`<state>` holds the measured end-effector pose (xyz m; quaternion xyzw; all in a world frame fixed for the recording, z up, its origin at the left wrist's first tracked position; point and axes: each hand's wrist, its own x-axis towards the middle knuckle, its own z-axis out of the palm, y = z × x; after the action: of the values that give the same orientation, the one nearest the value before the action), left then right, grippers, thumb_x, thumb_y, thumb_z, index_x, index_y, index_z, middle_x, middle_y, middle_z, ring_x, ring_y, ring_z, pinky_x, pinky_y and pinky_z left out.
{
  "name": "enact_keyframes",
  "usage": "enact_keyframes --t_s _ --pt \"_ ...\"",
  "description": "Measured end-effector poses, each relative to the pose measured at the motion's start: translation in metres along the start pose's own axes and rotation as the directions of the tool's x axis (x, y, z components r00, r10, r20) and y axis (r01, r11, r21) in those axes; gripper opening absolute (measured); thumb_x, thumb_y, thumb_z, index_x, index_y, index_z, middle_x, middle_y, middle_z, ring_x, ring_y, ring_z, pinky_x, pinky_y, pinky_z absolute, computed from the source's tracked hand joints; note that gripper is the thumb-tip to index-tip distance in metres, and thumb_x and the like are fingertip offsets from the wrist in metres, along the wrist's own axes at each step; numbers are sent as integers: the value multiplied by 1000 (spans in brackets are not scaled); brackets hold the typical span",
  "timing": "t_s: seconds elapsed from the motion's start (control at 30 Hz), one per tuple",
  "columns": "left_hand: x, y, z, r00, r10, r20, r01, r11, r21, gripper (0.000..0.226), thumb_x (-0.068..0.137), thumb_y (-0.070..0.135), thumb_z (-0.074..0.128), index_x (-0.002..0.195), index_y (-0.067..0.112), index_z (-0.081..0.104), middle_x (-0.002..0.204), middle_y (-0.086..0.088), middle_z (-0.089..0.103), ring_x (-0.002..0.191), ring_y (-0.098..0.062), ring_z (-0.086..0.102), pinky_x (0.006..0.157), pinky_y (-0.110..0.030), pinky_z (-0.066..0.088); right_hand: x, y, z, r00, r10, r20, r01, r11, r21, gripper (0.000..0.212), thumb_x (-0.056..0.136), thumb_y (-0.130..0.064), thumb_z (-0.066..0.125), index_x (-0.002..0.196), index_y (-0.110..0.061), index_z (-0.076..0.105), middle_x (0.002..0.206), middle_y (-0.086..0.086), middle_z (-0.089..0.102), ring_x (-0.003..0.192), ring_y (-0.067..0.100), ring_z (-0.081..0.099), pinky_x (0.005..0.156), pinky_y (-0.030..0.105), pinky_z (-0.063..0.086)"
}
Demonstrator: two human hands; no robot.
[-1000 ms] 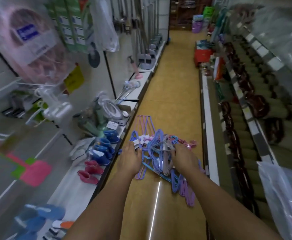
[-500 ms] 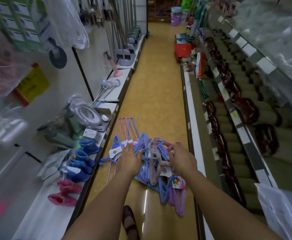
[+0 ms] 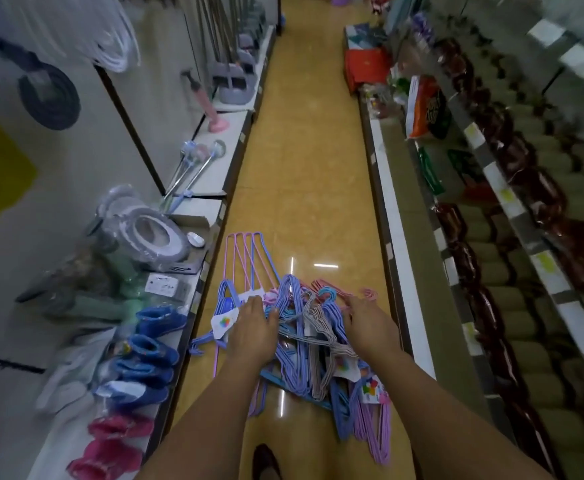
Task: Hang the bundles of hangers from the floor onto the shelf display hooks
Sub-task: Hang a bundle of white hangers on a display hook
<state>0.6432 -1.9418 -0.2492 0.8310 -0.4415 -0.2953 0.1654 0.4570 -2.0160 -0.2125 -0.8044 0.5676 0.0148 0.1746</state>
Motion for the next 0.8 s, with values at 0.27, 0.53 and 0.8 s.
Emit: enact_keyframes --t_s 0.27,0.53,0.8 --pt "67 -25 48 995 -79 65 80 997 -8 60 101 44 29 150 11 19 157 -5 21 144 -22 22 114 -38 25 80 14 50 996 9 92 -1 996 -87 36 101 -29 35 129 -13 51 121 7 59 101 22 60 78 31 47" --pt "170 -75 174 984 -117 133 123 992 -39 56 102 37 32 148 7 25 154 -12 27 139 -29 30 109 -42 32 163 70 180 981 56 187 -26 986 -162 36 101 -31 33 129 -14 49 123 9 59 110 27 57 86 36 48" --pt "249 -128 294 983 -63 170 56 997 43 49 103 33 32 145 9 27 150 -12 32 130 -33 39 102 -45 38 225 110 320 943 105 315 -58 986 -154 33 102 -31 35 122 -11 51 122 11 58 112 29 55 86 35 45"
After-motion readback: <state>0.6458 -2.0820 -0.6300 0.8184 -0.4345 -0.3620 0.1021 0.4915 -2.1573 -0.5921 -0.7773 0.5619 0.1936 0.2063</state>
